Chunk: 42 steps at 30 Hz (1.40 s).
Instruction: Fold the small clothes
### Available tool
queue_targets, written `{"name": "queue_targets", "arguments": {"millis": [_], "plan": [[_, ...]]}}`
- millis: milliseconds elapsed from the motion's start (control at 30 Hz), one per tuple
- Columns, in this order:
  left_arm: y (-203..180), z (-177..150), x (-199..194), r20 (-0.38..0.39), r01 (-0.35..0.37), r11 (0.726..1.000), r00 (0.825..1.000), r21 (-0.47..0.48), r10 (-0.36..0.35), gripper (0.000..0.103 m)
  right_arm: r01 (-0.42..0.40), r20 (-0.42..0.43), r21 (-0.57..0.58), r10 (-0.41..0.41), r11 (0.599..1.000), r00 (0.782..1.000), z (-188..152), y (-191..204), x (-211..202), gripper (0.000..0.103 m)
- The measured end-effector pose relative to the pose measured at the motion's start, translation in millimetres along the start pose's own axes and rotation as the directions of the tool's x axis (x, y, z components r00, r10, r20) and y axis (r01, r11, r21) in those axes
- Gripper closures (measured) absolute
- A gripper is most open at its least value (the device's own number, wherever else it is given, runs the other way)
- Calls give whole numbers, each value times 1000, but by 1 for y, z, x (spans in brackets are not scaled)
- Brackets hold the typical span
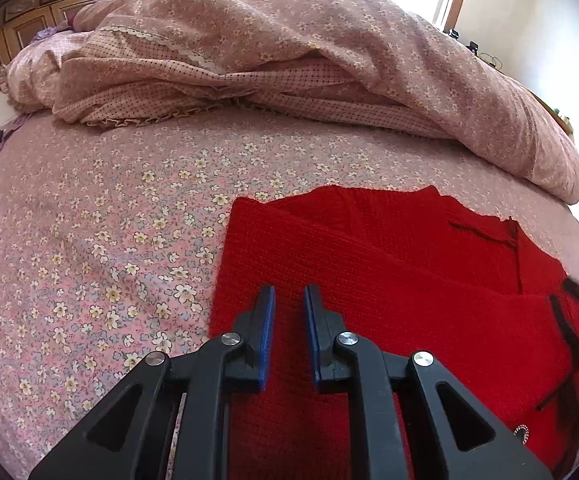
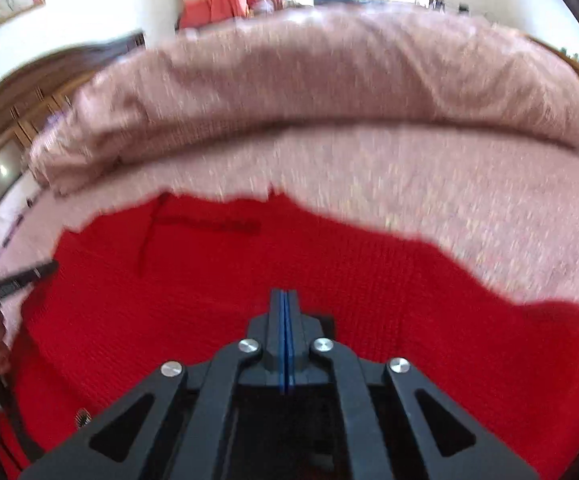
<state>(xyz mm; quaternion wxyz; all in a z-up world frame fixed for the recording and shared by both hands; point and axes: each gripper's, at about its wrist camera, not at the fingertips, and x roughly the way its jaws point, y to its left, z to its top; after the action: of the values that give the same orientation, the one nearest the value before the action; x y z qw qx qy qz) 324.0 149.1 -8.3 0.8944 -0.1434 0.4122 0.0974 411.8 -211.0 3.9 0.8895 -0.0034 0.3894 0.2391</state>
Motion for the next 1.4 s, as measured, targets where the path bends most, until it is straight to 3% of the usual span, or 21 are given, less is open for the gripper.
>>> {"name": "queue_targets", "arguments": {"millis": [133, 200, 267, 300, 367, 400, 433, 467, 700, 833, 900, 1033, 1067, 1233, 1333, 1400], "plan": [[0, 1, 0, 1, -1, 1000, 1000, -2, 1, 94, 67, 52, -43, -65, 997, 997, 9, 4, -10, 103], [0, 1, 0, 1, -2, 1000, 1000, 1, 2, 94, 74, -13, -53, -74, 996, 997, 9, -3, -1, 90], [-1, 1, 0, 2, -4, 1000, 1000, 3, 4, 94, 67, -80, -25, -69, 997, 994, 3, -14, 8, 55], [-1, 1, 0, 5, -5, 1000, 1000, 4, 5, 94, 39, -99, 5, -38, 999, 994, -1, -20, 12, 53], [-1, 0, 1, 7, -5, 1000, 1000, 7, 5, 94, -41, -164, 64, 51, 997, 985, -8, -25, 25, 52], [-1, 0, 2, 6, -6, 1000, 1000, 8, 6, 94, -34, -166, 48, 42, 998, 985, -10, -22, 27, 53], [-1, -1, 2, 7, -7, 1000, 1000, 11, 7, 94, -23, -155, 11, 24, 1000, 988, -10, -17, 26, 67], [-2, -1, 2, 9, -8, 1000, 1000, 14, 8, 94, -26, -148, -20, 23, 999, 989, -10, -12, 25, 94], [-1, 0, 2, 17, -2, 1000, 1000, 16, 2, 94, 35, -2, -60, -35, 998, 999, -5, 0, 3, 94], [-3, -2, 3, 21, -11, 1000, 1000, 25, 10, 94, 74, -30, -47, -75, 996, 997, -5, -6, 10, 91], [-4, -2, 3, 22, -14, 1000, 1000, 27, 14, 94, 100, -59, -42, -102, 994, 993, -9, -9, 17, 86], [-6, -1, -2, 34, -14, 1000, 999, 24, 14, 94, 126, -70, -26, -128, 992, 989, -8, -12, 17, 54], [-7, -1, -5, 45, -11, 1000, 999, 26, 10, 94, 120, -62, -19, -121, 993, 991, -7, -13, 13, 45], [-22, -4, -15, 105, -6, 996, 995, 94, -4, 94, 90, -11, 2, -90, 996, 996, -6, -9, -8, 44], [-24, -9, -2, 35, 2, 993, 999, 115, -6, 94, -16, -21, 19, 16, 1000, 1000, -7, -1, -17, 44], [-22, -10, 6, -1, -6, 993, 1000, 121, 6, 94, -72, -50, 22, 73, 997, 996, -11, 6, -20, 53]]}}
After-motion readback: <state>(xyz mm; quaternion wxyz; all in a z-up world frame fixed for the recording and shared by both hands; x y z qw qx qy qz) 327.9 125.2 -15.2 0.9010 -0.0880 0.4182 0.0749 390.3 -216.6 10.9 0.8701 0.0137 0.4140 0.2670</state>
